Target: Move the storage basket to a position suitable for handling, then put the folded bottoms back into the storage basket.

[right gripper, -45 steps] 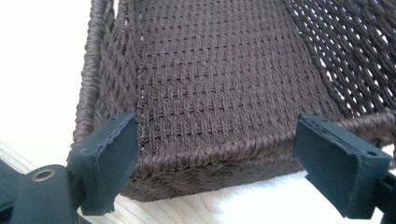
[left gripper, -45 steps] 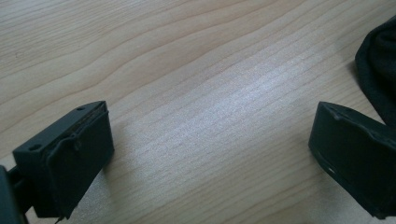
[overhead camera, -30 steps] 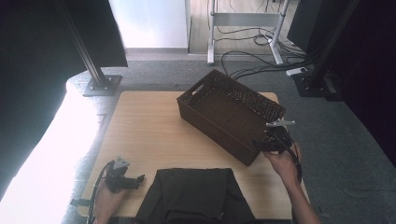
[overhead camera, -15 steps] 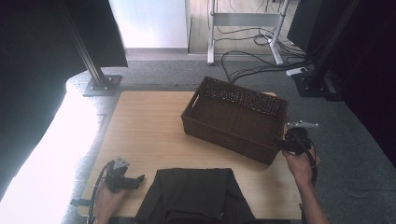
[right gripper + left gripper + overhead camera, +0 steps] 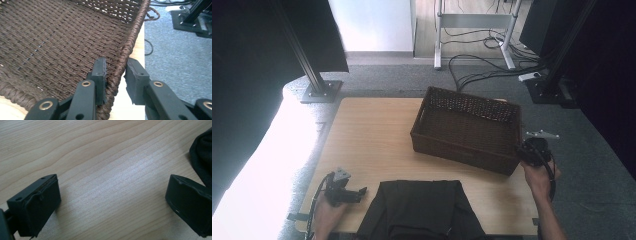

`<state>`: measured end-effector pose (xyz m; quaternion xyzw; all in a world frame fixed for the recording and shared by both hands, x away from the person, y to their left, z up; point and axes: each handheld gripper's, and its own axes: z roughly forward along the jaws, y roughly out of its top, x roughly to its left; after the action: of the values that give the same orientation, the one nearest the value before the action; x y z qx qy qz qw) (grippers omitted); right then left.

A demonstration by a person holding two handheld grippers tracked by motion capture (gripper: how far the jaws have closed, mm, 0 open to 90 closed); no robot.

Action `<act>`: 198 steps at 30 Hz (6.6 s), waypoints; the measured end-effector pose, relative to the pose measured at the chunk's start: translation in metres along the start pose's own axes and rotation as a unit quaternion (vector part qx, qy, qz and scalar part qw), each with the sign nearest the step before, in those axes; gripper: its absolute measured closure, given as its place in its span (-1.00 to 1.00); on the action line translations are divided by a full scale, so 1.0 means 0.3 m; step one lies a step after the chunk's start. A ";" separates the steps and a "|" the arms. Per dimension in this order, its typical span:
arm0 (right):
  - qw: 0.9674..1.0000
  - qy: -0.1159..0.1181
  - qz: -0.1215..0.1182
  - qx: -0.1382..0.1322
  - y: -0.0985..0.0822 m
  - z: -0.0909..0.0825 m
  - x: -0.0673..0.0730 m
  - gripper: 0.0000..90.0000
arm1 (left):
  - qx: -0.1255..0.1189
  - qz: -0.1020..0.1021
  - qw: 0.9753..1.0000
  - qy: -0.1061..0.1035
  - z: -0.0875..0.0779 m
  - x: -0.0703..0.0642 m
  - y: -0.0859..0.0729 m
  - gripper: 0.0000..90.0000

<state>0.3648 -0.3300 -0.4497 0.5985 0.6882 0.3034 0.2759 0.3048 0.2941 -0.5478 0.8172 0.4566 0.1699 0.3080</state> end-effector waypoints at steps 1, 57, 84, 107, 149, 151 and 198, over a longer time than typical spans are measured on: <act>1.000 0.003 0.002 -0.001 -0.002 0.000 -0.001 0.53 | 0.000 -0.001 1.000 0.000 0.000 0.000 0.000 -1.00; 0.986 0.144 -0.085 -0.003 -0.003 -0.009 0.396 0.50 | 0.000 0.000 1.000 -0.001 -0.001 -0.002 -0.001 -1.00; 0.974 0.199 -0.096 -0.041 -0.062 -0.085 0.336 -0.41 | 0.001 0.001 1.000 -0.001 -0.001 -0.003 -0.001 -1.00; 0.975 0.194 -0.112 0.007 -0.357 0.043 0.322 -1.00 | -0.018 -0.013 1.000 0.012 -0.015 -0.006 -0.010 -0.67; 0.971 0.217 -0.096 0.023 -0.387 -0.030 0.389 -1.00 | -0.004 0.028 0.998 -0.063 -0.113 -0.168 0.083 -1.00; 0.969 0.227 -0.096 0.025 -0.380 -0.044 0.403 -1.00 | -0.006 0.030 0.997 -0.070 -0.121 -0.188 0.095 -1.00; 0.958 0.258 -0.072 0.101 -0.384 0.006 0.594 -1.00 | 0.038 -0.016 0.993 -0.108 -0.029 -0.359 0.089 -1.00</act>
<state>0.2670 -0.1646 -0.5400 0.4735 0.8043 0.3557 0.0477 0.2605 0.1949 -0.5234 0.8347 0.4396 0.0586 0.3266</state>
